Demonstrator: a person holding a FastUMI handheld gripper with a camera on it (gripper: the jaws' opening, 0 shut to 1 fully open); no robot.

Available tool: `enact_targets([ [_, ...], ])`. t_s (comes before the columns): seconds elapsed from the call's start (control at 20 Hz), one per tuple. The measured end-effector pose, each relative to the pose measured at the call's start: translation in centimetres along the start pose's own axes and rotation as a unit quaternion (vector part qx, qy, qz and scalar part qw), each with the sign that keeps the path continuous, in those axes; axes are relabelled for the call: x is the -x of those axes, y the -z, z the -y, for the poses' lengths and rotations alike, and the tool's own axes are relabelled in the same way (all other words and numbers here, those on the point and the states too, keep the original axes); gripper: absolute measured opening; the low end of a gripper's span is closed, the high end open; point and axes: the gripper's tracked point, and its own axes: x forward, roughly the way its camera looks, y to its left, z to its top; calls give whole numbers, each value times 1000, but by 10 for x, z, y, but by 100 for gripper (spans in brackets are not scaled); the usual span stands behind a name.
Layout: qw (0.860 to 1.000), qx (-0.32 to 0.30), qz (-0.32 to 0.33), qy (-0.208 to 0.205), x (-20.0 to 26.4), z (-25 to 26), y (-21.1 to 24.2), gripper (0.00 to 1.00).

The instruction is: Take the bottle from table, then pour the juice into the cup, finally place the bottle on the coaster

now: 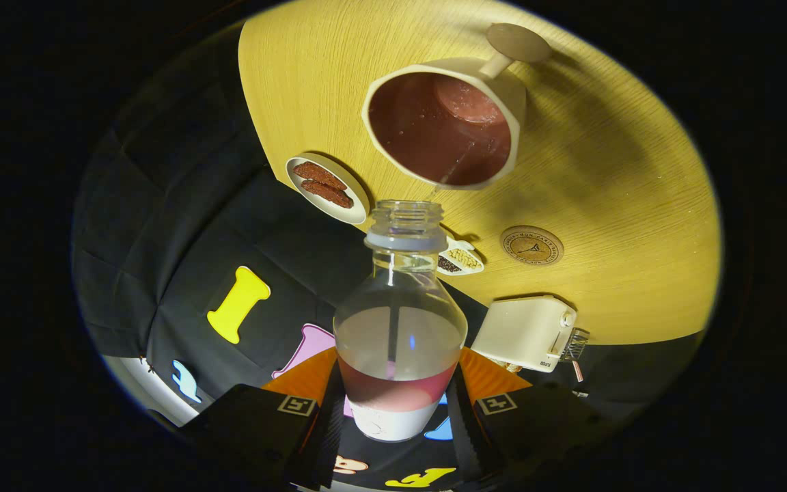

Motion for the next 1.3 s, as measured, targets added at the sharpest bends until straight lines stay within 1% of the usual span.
enact_targets([
  [0.4, 999, 34, 3, -6, 8, 16, -2, 70],
  [0.6, 997, 72, 9, -8, 9, 28, -2, 70],
  [0.7, 994, 109, 11, -14, 10, 33, 0, 70],
  [0.75, 990, 143, 11, -11, 11, 39, 1, 70],
  [0.8, 982, 186, 8, -3, 13, 51, 4, 70],
  [0.95, 949, 315, 2, 11, 24, 77, 13, 70],
  [1.0, 934, 357, -1, 14, 28, 85, 18, 70],
  [1.05, 915, 403, -4, 18, 33, 94, 23, 70],
  [1.15, 869, 495, -10, 23, 45, 109, 32, 70],
  [1.3, 788, 615, -13, 11, 65, 123, 49, 70],
])
